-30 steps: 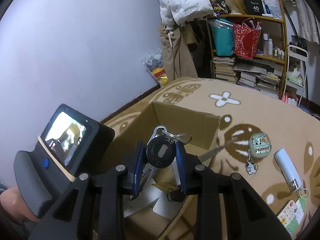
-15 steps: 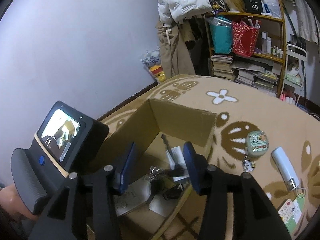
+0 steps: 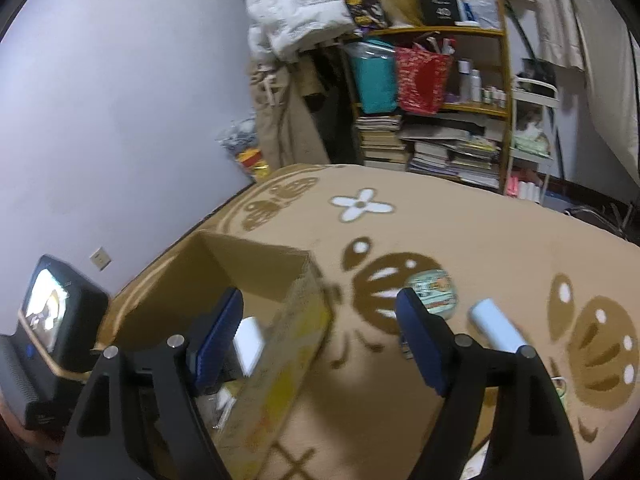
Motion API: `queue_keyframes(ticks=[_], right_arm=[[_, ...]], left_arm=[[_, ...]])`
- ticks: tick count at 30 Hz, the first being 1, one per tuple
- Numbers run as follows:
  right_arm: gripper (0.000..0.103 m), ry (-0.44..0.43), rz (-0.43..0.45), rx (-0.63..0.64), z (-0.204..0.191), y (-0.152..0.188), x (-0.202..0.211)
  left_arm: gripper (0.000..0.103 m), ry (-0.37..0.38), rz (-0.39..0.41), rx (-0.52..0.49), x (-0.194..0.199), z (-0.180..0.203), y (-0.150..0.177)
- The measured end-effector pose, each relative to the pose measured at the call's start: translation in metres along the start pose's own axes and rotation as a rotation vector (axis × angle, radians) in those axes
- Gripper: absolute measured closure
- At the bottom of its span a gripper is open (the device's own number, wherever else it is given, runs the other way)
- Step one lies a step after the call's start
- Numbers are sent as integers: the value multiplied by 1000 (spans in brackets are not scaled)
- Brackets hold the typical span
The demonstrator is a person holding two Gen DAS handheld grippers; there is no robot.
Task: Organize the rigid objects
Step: 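Move the right tool to the green Cheers case and grasp it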
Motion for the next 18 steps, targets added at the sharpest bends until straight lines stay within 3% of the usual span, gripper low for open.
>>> queue_keyframes(ticks=[7, 14, 18], right_arm=[[20, 68, -11, -28, 36, -4, -24], [20, 83, -40, -113, 69, -2, -61], [20, 119, -69, -93, 84, -1, -81]], left_arm=[[80, -3, 1, -5, 0, 0, 1], [80, -8, -1, -11, 0, 1, 1], [80, -8, -1, -12, 0, 1, 1]])
Point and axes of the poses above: each gripper's, at about its wrist camera, not at the fingertips, and x roughly against the way its jaws point, z to its right, y to its underside, the point moved 5 cm from there along -x, roughly the way its jaws point, and after that the axes turned 10 degrees about z, right-handed, at the moved point
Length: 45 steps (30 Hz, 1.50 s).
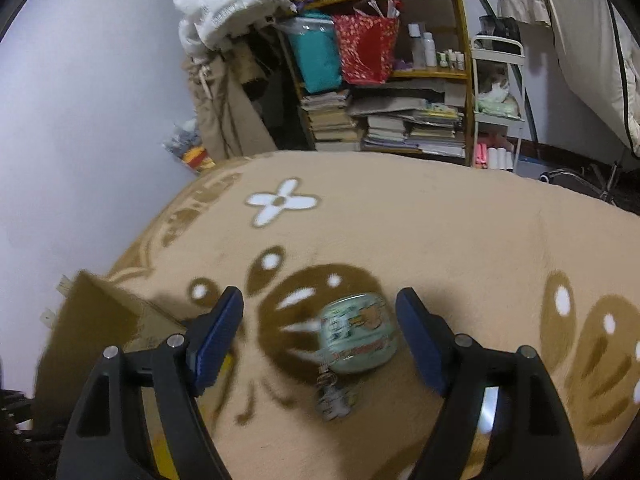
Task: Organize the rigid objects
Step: 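Move the right tool to the green Cheers case and grasp it, then carry the Cheers case into the box with the right tool and release it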
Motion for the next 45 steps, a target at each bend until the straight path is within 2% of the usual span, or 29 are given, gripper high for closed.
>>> queue_keyframes(ticks=[10, 13, 15, 16, 23, 30, 45], right_arm=[[22, 36, -140, 49, 15, 13, -41], [31, 46, -188, 65, 16, 23, -48], [43, 56, -224, 89, 15, 32, -52], [45, 69, -231, 110, 15, 35, -52], [46, 58, -212, 166, 9, 40, -36], [46, 40, -149, 181, -2, 36, -6], [46, -72, -8, 161, -40, 16, 59]], left_arm=[[80, 0, -3, -3, -1, 2, 1], [80, 2, -4, -1, -1, 2, 1], [80, 2, -4, -2, -1, 2, 0], [80, 2, -4, -1, -1, 2, 0], [80, 1, -4, -3, -1, 1, -1], [80, -1, -4, -3, -1, 1, -1], [80, -3, -4, -6, -1, 2, -1]])
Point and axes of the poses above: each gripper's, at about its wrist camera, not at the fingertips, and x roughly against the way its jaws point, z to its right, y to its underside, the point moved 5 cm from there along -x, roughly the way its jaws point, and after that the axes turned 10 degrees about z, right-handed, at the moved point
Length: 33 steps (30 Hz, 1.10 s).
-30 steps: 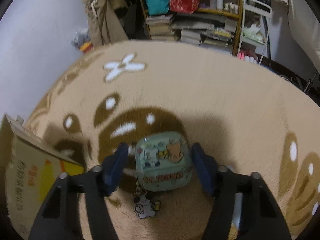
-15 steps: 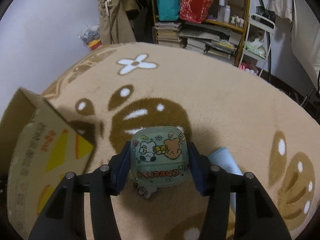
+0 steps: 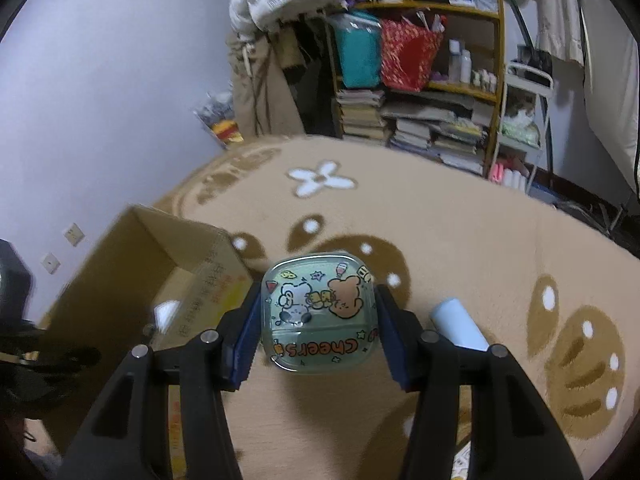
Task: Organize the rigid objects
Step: 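Carry the Cheers case into the box with the right tool and release it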
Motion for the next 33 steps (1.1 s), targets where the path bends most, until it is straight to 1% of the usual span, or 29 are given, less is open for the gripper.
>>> queue_keyframes(ticks=[9, 15, 18, 22, 28, 33], right_arm=[[46, -99, 119, 32, -45, -27, 37], [46, -163, 171, 57, -76, -37, 55], [46, -193, 182, 72, -89, -38, 60], [46, -223, 171, 92, -105, -34, 58], [46, -222, 116, 104, -111, -16, 43], [46, -211, 90, 100, -110, -9, 31]], left_arm=[[80, -1, 0, -2, 0, 0, 0], [80, 0, 0, 0, 1, 0, 0], [80, -2, 1, -2, 1, 0, 0], [80, -1, 1, -2, 1, 0, 0], [80, 0, 1, 0, 2, 0, 0], [80, 0, 0, 1, 2, -1, 0]])
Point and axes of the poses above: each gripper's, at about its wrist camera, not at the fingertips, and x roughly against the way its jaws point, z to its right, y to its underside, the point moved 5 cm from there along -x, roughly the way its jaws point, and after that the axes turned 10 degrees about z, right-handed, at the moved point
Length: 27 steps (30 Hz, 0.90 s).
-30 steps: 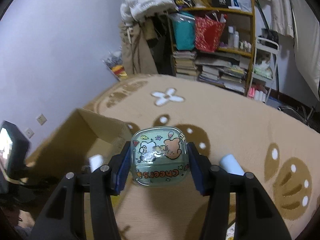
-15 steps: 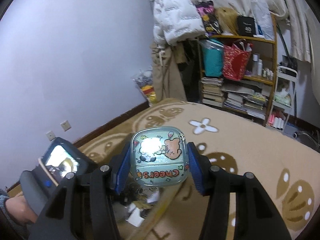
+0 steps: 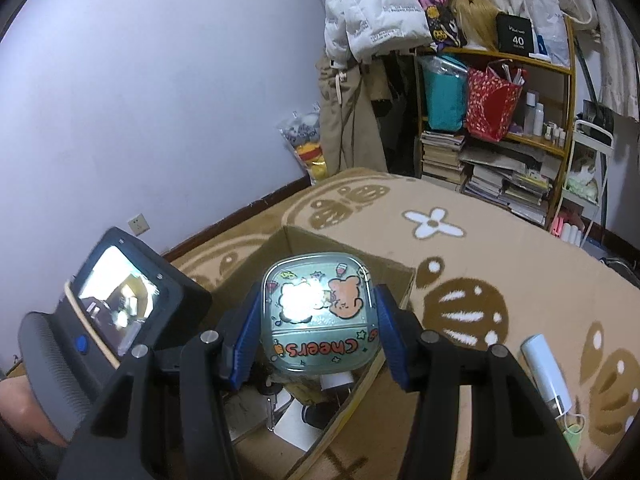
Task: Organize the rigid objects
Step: 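Carry the Cheers case into the box with the right tool and release it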
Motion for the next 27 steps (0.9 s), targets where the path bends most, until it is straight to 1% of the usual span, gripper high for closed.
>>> queue_keyframes(ticks=[13, 27], right_arm=[[45, 40, -50, 11, 5, 15, -15], [45, 46, -51, 28, 1, 15, -15]], left_arm=[[80, 0, 0, 0, 0, 0, 0], [80, 4, 0, 3, 1, 0, 0]])
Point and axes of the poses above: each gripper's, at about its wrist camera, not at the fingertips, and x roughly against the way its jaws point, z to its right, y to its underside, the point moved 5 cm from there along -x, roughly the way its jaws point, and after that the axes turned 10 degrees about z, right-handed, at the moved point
